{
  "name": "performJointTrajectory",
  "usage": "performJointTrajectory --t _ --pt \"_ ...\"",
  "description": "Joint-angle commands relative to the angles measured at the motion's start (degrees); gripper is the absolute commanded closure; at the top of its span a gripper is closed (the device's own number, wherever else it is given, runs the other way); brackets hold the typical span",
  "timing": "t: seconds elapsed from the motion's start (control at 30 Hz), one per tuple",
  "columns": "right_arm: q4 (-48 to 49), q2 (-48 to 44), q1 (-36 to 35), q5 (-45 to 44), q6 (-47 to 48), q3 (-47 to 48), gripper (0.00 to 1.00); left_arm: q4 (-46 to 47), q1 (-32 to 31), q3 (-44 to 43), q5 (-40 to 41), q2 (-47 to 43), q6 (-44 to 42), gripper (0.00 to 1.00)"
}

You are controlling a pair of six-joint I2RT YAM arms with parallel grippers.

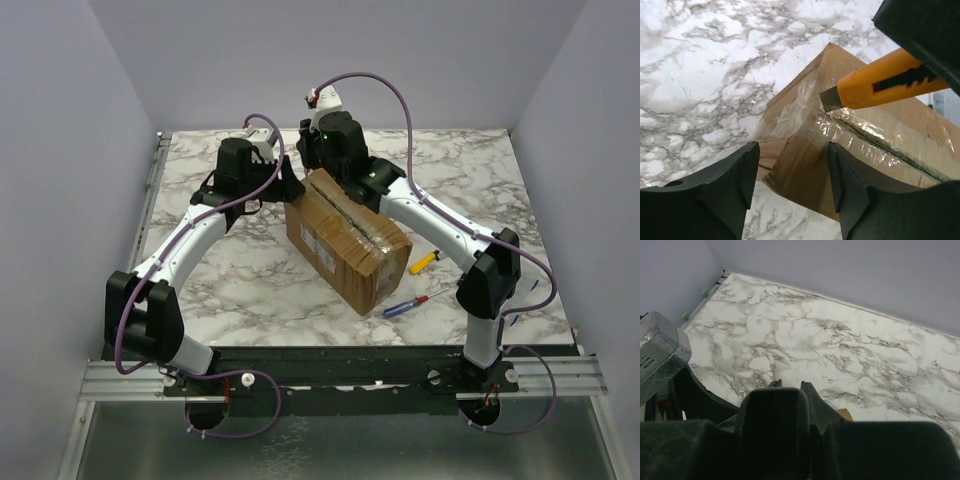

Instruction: Unpack the express box

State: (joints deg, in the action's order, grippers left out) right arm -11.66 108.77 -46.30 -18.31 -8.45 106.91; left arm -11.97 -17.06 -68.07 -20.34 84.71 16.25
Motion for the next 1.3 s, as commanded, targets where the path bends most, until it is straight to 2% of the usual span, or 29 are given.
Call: performJointTrajectory --t 0.0,0.4,0.57,0.77,1.27 --pt "0.3 1.1 0.3 1.8 0.4 2.6 1.0 -4.5 2.6 2.1 9.9 3.4 -6.4 0.41" --pt "3.3 0.4 0.3 3.7 4.0 0.7 1.0 -3.1 2.6 3.1 4.0 4.2 -6.5 0.45" --pt "4.0 2.2 0.5 1.8 5.0 3.8 1.0 -2.8 2.6 3.8 3.9 3.8 -6.2 0.46" --pt "2.5 4.7 0.8 3.8 4.7 6.8 1.0 -2.6 2.6 3.9 3.0 3.6 -5.8 0.46" --pt "0.4 5.5 0.8 2.5 5.4 6.0 1.0 -2.5 3.1 3.9 3.1 3.6 -5.0 0.5"
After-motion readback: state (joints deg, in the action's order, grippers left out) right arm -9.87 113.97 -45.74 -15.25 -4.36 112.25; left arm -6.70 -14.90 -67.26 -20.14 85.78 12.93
